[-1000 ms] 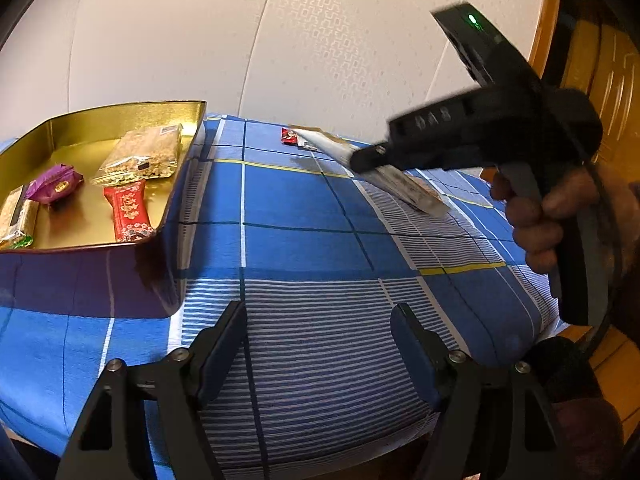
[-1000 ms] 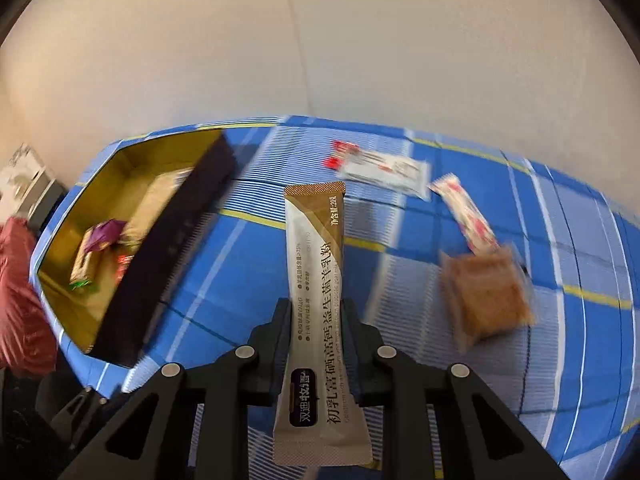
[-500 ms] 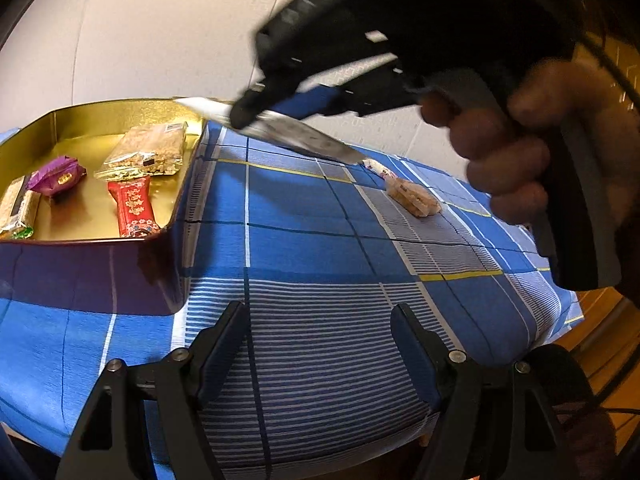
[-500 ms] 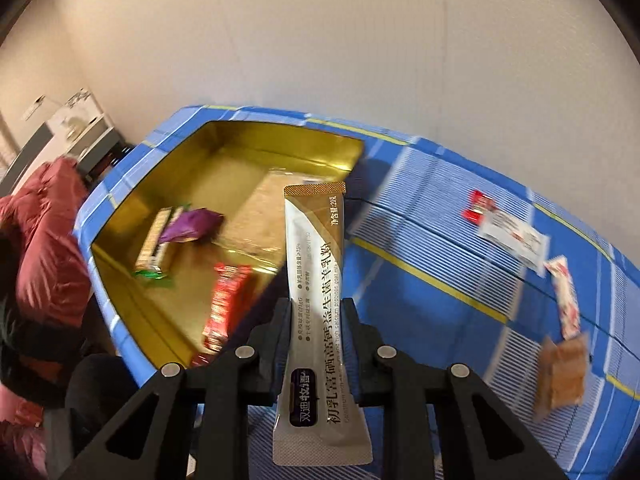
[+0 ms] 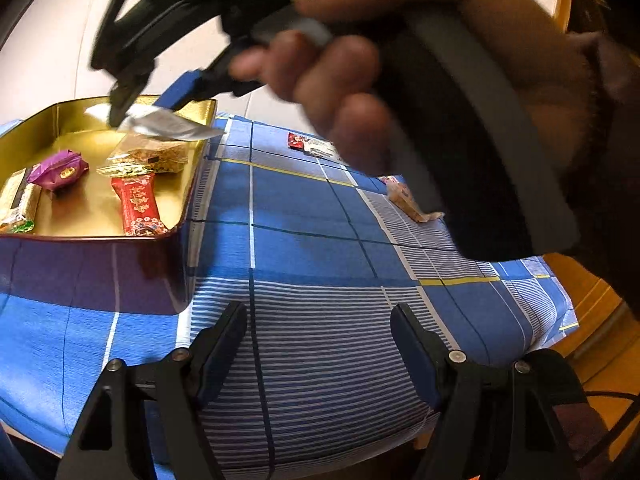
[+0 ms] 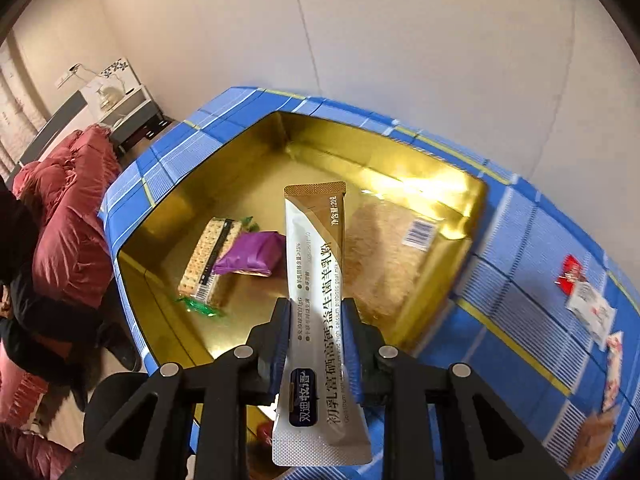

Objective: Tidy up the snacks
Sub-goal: 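Carry the milk powder stick into the gold tin and open the right tool, then withdraw the right tool from the tin toward the remaining snacks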

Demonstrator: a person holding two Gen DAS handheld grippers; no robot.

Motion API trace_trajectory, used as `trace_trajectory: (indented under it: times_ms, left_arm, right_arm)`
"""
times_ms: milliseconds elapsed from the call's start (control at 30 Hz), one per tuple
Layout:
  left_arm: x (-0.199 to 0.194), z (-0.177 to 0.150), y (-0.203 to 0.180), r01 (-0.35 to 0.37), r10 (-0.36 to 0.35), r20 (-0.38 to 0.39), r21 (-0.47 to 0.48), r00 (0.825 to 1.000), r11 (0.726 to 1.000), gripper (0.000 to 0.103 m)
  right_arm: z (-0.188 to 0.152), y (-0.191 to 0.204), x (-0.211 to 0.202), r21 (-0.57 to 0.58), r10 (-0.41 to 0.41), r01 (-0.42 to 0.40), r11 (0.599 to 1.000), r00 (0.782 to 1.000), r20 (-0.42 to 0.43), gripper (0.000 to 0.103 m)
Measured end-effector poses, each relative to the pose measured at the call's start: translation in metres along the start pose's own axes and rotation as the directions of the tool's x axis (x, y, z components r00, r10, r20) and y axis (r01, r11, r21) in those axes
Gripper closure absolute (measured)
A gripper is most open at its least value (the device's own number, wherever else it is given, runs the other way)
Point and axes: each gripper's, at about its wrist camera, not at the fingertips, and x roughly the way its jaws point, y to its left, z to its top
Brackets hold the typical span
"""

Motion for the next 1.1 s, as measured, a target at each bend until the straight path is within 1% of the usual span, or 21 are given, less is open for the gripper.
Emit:
trace_trajectory:
  times_ms: [100,167,233,367,467,567,633,700,733,767,900,967,1033,1100]
  left_arm:
    - [-0.002,0.001,0.002,-0.002,0.002,0.000,-0.006,1.000,1.000,0.028]
    - [-0.002,0.001,0.003,-0.006,0.006,0.000,-0.006,1.000,1.000,0.028]
    - [-0.003,0.002,0.002,-0.010,0.010,0.001,-0.004,1.000,1.000,0.028]
    - [-0.002,0.001,-0.001,-0.026,0.026,0.000,0.016,1.000,1.000,0.028]
    - [-0.003,0.000,-0.002,-0.032,0.032,0.001,0.026,0.999,0.999,0.028]
    - [-0.001,-0.001,-0.005,-0.039,0.039,-0.001,0.035,0.999,0.999,0.028]
    - [-0.001,-0.001,-0.005,-0.041,0.041,-0.002,0.037,0.999,0.998,0.028]
    - [0.000,0.000,-0.007,-0.047,0.047,-0.008,0.034,0.999,0.998,0.028]
    - [0.001,0.001,-0.006,-0.049,0.050,-0.013,0.032,0.999,0.998,0.028]
    - [0.001,0.003,-0.006,-0.055,0.056,-0.022,0.030,0.998,0.998,0.028]
    - [0.009,0.012,-0.016,-0.079,0.080,-0.074,0.014,0.994,0.997,0.028]
    - [0.013,0.018,-0.023,-0.075,0.076,-0.104,0.017,0.992,0.997,0.028]
    - [0.014,0.025,-0.036,-0.066,0.071,-0.114,0.046,0.991,0.997,0.028]
    - [0.015,0.033,-0.048,-0.050,0.060,-0.115,0.086,0.992,0.995,0.028]
  right_arm:
    - [0.002,0.001,0.008,0.012,0.045,-0.045,0.999,0.999,-0.013,0.074]
    - [0.002,-0.002,0.006,0.032,0.067,-0.067,0.997,0.998,0.005,0.071]
    - [0.000,-0.006,0.000,0.051,0.074,-0.076,0.996,0.997,0.034,0.071]
    - [-0.008,-0.021,-0.021,0.091,0.064,-0.073,0.993,0.993,0.095,0.071]
    - [-0.020,-0.038,-0.042,0.133,0.030,-0.051,0.990,0.988,0.151,0.071]
    - [-0.038,-0.065,-0.061,0.192,-0.056,0.022,0.981,0.983,0.177,0.071]
    - [-0.052,-0.084,-0.072,0.234,-0.135,0.092,0.968,0.975,0.175,0.071]
    - [-0.071,-0.108,-0.084,0.284,-0.216,0.164,0.945,0.962,0.165,0.071]
    - [-0.083,-0.122,-0.090,0.320,-0.262,0.202,0.926,0.952,0.157,0.071]
    - [-0.091,-0.132,-0.096,0.347,-0.288,0.222,0.911,0.945,0.151,0.071]
    - [-0.130,-0.172,-0.116,0.473,-0.372,0.266,0.840,0.917,0.144,0.071]
    - [-0.147,-0.183,-0.124,0.507,-0.396,0.273,0.817,0.906,0.150,0.071]
    - [-0.161,-0.189,-0.128,0.538,-0.421,0.283,0.794,0.894,0.151,0.071]
    - [-0.173,-0.192,-0.130,0.560,-0.461,0.306,0.770,0.874,0.155,0.071]
